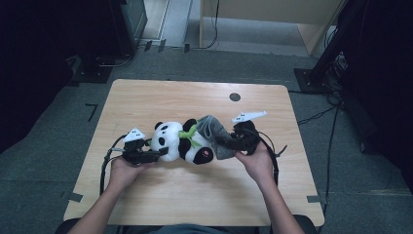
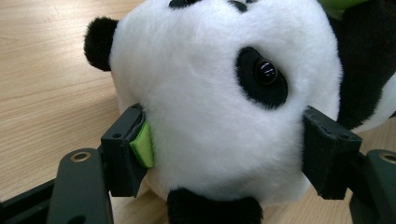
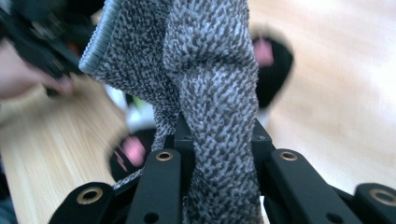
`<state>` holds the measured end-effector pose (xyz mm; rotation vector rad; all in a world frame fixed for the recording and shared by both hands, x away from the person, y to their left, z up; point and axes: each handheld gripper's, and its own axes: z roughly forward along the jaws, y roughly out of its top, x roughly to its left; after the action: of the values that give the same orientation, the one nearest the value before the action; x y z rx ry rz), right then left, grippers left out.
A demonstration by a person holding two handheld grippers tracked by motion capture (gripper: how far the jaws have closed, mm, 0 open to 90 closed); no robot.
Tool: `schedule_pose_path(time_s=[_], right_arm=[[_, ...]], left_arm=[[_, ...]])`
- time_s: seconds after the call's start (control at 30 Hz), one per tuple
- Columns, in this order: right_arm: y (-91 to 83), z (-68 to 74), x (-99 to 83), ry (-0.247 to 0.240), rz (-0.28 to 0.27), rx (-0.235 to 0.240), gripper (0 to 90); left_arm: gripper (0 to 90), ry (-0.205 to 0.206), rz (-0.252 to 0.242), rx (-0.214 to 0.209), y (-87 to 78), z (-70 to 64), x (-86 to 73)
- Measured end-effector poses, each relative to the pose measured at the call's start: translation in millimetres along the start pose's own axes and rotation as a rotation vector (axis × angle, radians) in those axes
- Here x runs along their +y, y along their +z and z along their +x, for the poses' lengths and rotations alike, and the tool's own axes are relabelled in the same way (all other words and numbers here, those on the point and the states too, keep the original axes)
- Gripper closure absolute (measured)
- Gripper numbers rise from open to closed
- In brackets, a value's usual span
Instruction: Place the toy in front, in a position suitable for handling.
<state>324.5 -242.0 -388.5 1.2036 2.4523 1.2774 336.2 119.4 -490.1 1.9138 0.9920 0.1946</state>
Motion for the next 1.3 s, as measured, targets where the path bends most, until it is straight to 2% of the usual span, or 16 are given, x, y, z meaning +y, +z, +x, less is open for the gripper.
schedule_pose_path(time_s=[0.1, 0.2, 0.4, 0.47, 0.53, 0.6, 0.67, 0.73, 0.83, 0.93, 1.2, 1.3], right_arm=[[-1.0, 10.5, 18.4, -0.041, -0.036, 0.014, 74.2], [14.9, 29.6, 36.5, -0.081, -0.033, 0.055, 74.2], [60.1, 66.6, 38.9, -0.128, 0.049, 0.129, 74.3], [74.5, 76.2, 36.4, -0.142, 0.087, 0.128, 74.4], [86.6, 80.6, 32.7, -0.153, 0.134, 0.106, 74.5], [99.1, 80.4, 26.9, -0.175, 0.195, 0.046, 75.7], [101.3, 76.3, 22.3, -0.170, 0.189, 0.053, 76.4], [97.9, 73.0, 22.1, -0.158, 0.192, 0.050, 76.7], [91.7, 68.8, 21.0, -0.173, 0.200, 0.027, 77.1], [83.8, 63.5, 18.9, -0.167, 0.203, 0.010, 77.0], [59.9, 40.4, 6.8, -0.103, 0.202, -0.023, 76.8], [55.1, 37.9, 5.1, -0.092, 0.198, -0.035, 76.8]], left_arm=[[27.4, 0.003, 0.003, 0.001, 0.1, -0.4, 0.5], [27.6, 0.005, 0.005, 0.002, -0.2, -0.7, 0.8], [28.3, 0.007, 0.010, 0.005, -0.5, -1.4, 1.7], [28.9, 0.010, 0.010, 0.007, -0.7, -2.0, 1.9], [30.0, 0.014, 0.014, 0.009, -1.2, -2.4, 2.0], [31.9, 0.030, 0.021, 0.012, -1.2, -2.9, 2.1], [34.1, 0.039, 0.024, 0.012, -1.7, -3.5, 2.9], [35.9, 0.043, 0.025, 0.014, -1.4, -4.1, 3.3], [37.6, 0.043, 0.027, 0.012, -0.7, -5.2, 3.8], [38.0, 0.042, 0.026, 0.011, -0.6, -4.7, 3.8], [39.0, 0.055, 0.026, 0.006, 0.0, -6.6, 3.8], [38.9, 0.058, 0.025, 0.003, 0.7, -8.1, 3.7]])
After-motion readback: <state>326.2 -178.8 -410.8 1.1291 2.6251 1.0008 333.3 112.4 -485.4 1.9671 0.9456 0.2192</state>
